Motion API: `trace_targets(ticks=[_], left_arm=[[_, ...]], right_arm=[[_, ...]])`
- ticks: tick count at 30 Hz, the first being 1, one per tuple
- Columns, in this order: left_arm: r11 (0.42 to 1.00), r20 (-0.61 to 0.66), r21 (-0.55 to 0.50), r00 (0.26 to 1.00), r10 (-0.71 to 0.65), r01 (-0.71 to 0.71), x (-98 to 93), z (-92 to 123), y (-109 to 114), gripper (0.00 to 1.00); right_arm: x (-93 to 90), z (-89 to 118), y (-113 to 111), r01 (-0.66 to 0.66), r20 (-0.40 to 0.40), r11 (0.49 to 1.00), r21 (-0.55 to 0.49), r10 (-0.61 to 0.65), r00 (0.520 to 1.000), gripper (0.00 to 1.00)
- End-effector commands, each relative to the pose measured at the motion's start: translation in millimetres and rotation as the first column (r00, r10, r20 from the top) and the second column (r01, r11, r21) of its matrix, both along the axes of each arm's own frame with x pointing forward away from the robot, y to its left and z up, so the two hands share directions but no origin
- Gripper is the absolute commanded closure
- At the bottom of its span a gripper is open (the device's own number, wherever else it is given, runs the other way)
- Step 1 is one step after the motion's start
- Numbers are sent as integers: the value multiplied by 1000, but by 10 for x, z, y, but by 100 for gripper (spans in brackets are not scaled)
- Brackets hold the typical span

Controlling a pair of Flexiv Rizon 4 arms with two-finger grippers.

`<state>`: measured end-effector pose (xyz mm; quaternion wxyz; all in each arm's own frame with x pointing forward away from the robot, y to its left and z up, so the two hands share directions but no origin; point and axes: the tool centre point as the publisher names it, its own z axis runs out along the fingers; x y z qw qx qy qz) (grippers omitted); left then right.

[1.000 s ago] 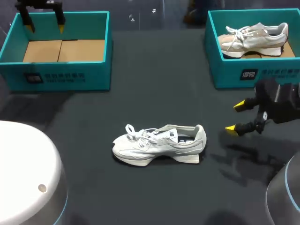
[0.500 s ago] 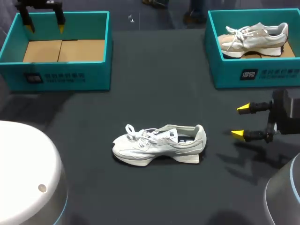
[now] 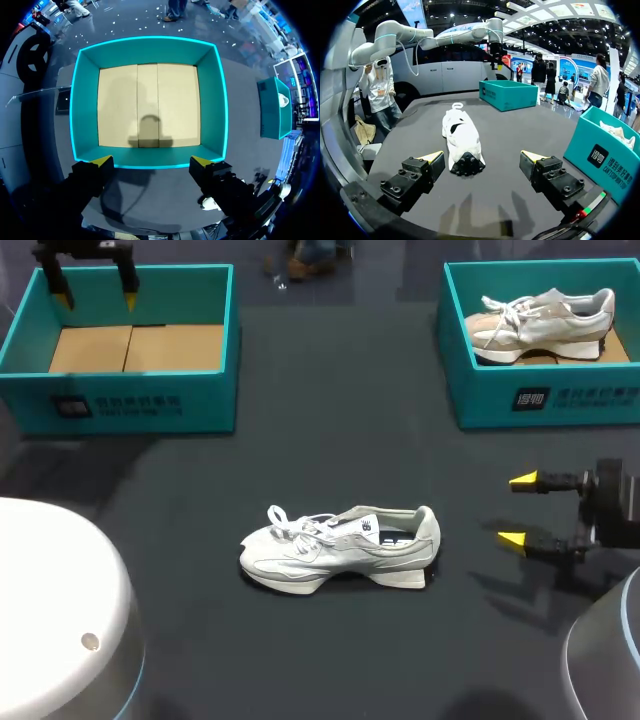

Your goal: Take the shoe out of the shoebox, open the shoe tongue, remove and reinsert the insole, then place the shoe into the shoebox

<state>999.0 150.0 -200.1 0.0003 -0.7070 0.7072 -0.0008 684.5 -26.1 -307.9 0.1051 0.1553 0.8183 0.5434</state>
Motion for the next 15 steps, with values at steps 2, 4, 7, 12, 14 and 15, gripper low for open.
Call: trace_targets(ticks=[2, 4, 7, 12, 14, 15], left_arm=[[1000, -1, 0, 1000, 0, 0, 3, 1, 0, 0], [1000, -1, 0, 1000, 0, 0, 3, 1, 0, 0], [1000, -1, 0, 1000, 0, 0, 3, 1, 0, 0], [1000, -1, 0, 1000, 0, 0, 3, 1, 0, 0], [1000, -1, 0, 1000, 0, 0, 3, 1, 0, 0], [1000, -1, 0, 1000, 0, 0, 3, 1, 0, 0]], right_arm=[[-16, 19, 7, 3, -1, 1000, -7, -3, 1000, 0], [-31, -26, 8, -25, 29, 1000, -7, 25, 999, 0], [-83, -123, 3, -74, 65, 997, 15, 73, 995, 0], [-92, -267, -7, -116, 69, 993, 22, 114, 991, 0], [-102, -296, -1, -136, 82, 990, 34, 133, 988, 0], [-105, -323, -6, -147, 89, 989, 28, 144, 986, 0]])
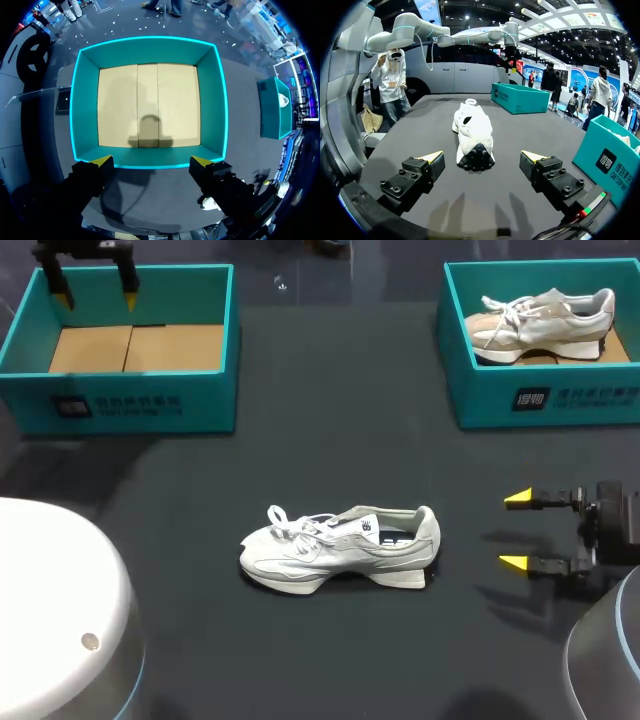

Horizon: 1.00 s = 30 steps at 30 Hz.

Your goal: Take the shoe out of the shoebox, open the shoe tongue, remove and reinsert the insole, then place the shoe into the shoebox

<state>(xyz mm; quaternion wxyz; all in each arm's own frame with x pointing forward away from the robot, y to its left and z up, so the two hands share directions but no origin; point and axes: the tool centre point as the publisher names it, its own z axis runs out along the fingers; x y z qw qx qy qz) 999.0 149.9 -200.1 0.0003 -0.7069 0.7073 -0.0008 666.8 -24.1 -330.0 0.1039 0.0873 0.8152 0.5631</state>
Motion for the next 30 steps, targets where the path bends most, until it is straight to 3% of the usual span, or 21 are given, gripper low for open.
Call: trace_targets(ticks=[1, 9, 20, 24, 30], left_arm=[[1000, -1, 0, 1000, 0, 0, 3, 2, 1, 0], [1000, -1, 0, 1000, 0, 0, 3, 2, 1, 0], [1000, -1, 0, 1000, 0, 0, 3, 2, 1, 0], [1000, -1, 0, 1000, 0, 0, 3, 2, 1, 0], [1000, -1, 0, 1000, 0, 0, 3, 2, 1, 0]], right_arm=[[69, -114, -28, -35, 13, 999, 14, 35, 999, 0], [71, -216, -60, -53, 35, 999, 5, 53, 998, 0], [126, -293, -122, -16, -6, 1000, 12, 16, 1000, 0], [145, -322, -110, 23, -52, 1000, 9, -23, 998, 0], [156, -370, -37, 25, -59, 999, 23, -23, 998, 0]])
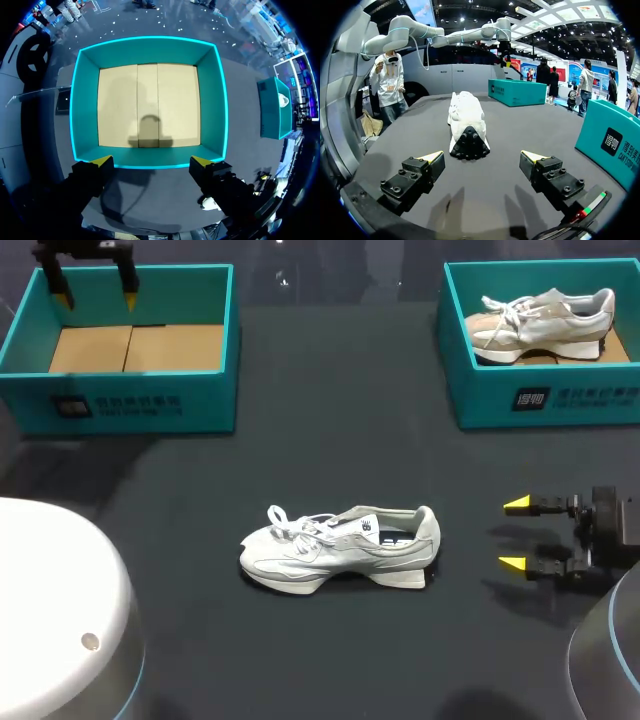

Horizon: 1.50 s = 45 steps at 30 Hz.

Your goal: Take the shoe out of the shoebox, open the shoe tongue, remove and reinsert the insole, then place the shoe into the shoebox

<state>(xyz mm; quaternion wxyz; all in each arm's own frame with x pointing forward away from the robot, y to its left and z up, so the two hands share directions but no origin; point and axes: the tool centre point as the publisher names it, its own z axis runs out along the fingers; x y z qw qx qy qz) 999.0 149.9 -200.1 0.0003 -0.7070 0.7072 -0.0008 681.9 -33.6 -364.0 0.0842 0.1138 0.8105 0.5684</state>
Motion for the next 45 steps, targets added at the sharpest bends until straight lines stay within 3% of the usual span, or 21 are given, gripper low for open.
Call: trace_targets(ticks=[1, 25, 45], left_arm=[[1000, -1, 0, 1000, 0, 0, 3, 2, 0, 0], [1000, -1, 0, 1000, 0, 0, 3, 2, 0, 0], [1000, -1, 0, 1000, 0, 0, 3, 2, 0, 0]], right_arm=[[5, -34, 66, 3, 2, 1000, 3, -3, 1000, 0], [164, -249, 539, -11, -13, 999, 45, 12, 1000, 0], [119, -281, 841, -45, -21, 998, 52, 46, 999, 0]])
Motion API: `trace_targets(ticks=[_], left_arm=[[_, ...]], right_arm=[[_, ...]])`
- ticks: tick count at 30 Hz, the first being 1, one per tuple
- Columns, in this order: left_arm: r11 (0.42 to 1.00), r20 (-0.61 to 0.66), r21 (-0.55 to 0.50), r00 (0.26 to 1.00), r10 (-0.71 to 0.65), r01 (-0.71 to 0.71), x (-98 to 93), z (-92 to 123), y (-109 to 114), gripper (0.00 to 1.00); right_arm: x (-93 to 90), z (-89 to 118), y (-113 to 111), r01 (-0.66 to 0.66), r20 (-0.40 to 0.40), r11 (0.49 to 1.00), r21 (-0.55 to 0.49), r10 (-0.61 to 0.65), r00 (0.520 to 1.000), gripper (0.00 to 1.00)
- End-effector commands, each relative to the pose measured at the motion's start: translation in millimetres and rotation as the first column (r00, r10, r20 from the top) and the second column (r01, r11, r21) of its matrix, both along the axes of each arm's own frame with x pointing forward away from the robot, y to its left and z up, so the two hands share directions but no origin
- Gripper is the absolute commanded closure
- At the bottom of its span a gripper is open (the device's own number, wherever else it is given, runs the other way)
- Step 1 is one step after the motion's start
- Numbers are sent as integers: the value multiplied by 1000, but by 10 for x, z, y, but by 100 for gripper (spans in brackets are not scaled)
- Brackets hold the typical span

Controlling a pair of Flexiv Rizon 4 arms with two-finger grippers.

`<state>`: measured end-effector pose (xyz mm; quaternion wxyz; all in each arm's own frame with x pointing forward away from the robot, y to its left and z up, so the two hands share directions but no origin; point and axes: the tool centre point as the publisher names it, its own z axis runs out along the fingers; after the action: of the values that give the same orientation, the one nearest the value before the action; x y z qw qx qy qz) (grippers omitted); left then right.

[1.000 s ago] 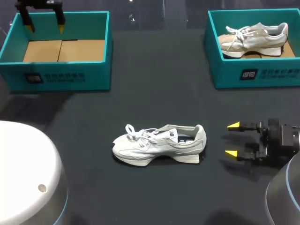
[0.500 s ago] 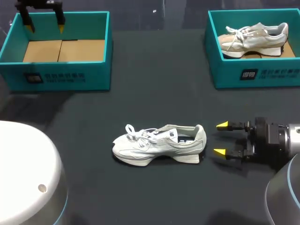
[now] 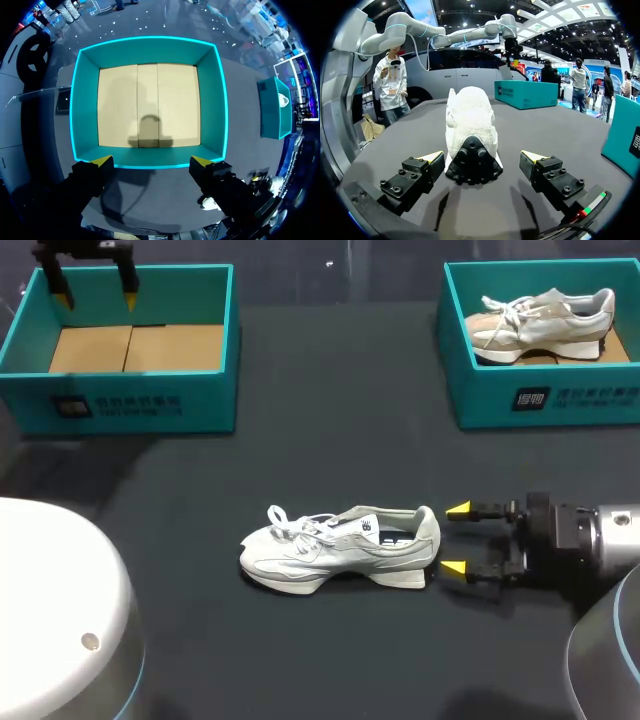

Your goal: Take the shoe out of the shoebox, open the shoe tongue, remove and reinsert the insole, then place the shoe into the shoebox

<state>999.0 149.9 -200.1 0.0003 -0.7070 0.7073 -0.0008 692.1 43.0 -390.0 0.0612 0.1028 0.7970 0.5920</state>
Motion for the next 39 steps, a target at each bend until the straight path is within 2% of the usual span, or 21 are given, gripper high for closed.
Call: trace_targets(ticks=[1, 20, 39], left_arm=[[1000, -1, 0, 1000, 0, 0, 3, 2, 0, 0], [1000, -1, 0, 1000, 0, 0, 3, 2, 0, 0], [1000, -1, 0, 1000, 0, 0, 3, 2, 0, 0]], right_arm=[[13, -23, 96, -4, -6, 1000, -4, 4, 1000, 0], [-28, -109, 375, -39, -6, 999, 11, 39, 999, 0], [33, -168, 537, -73, -7, 997, 11, 73, 997, 0]])
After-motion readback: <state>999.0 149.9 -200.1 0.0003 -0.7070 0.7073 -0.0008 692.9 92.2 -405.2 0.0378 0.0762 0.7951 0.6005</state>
